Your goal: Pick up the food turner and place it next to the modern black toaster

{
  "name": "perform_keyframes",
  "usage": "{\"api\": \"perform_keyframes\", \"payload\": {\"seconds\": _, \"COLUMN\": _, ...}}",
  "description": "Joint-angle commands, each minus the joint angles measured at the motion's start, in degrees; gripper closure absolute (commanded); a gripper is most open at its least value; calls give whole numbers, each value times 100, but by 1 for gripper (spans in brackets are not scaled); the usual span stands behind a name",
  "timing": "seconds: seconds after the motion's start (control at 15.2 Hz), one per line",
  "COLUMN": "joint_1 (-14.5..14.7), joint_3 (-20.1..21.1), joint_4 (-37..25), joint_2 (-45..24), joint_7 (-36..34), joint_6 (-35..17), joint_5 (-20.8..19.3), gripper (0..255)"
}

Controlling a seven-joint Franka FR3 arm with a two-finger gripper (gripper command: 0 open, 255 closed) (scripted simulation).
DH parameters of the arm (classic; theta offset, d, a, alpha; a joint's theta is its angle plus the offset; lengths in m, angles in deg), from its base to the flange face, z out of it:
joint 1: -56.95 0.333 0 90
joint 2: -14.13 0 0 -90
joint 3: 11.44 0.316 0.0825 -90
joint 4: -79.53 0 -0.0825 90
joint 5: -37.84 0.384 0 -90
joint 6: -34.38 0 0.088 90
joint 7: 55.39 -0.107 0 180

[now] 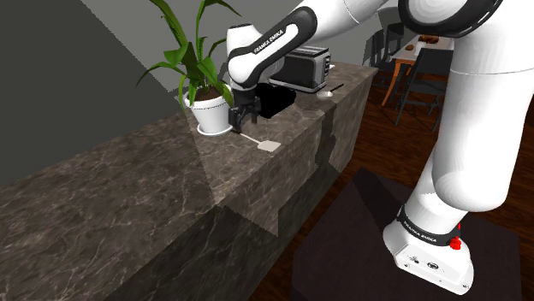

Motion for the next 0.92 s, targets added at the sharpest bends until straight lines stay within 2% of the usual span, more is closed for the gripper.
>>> {"api": "perform_keyframes", "payload": {"seconds": 0.0, "joint_1": 0, "joint_3": 1, "joint_4": 14, "joint_2": -105, "joint_7": 7, "joint_6": -130, "joint_5": -1, "gripper": 0}}
{"api": "perform_keyframes", "payload": {"seconds": 0.33, "joint_1": 0, "joint_3": -1, "joint_4": 112, "joint_2": -302, "joint_7": 3, "joint_6": -426, "joint_5": -6, "gripper": 0}}
{"api": "perform_keyframes", "payload": {"seconds": 0.79, "joint_1": 0, "joint_3": -1, "joint_4": 111, "joint_2": -303, "joint_7": 3, "joint_6": -425, "joint_5": -6, "gripper": 0}}
{"api": "perform_keyframes", "payload": {"seconds": 0.86, "joint_1": 0, "joint_3": -1, "joint_4": 111, "joint_2": -303, "joint_7": 3, "joint_6": -425, "joint_5": -6, "gripper": 255}}
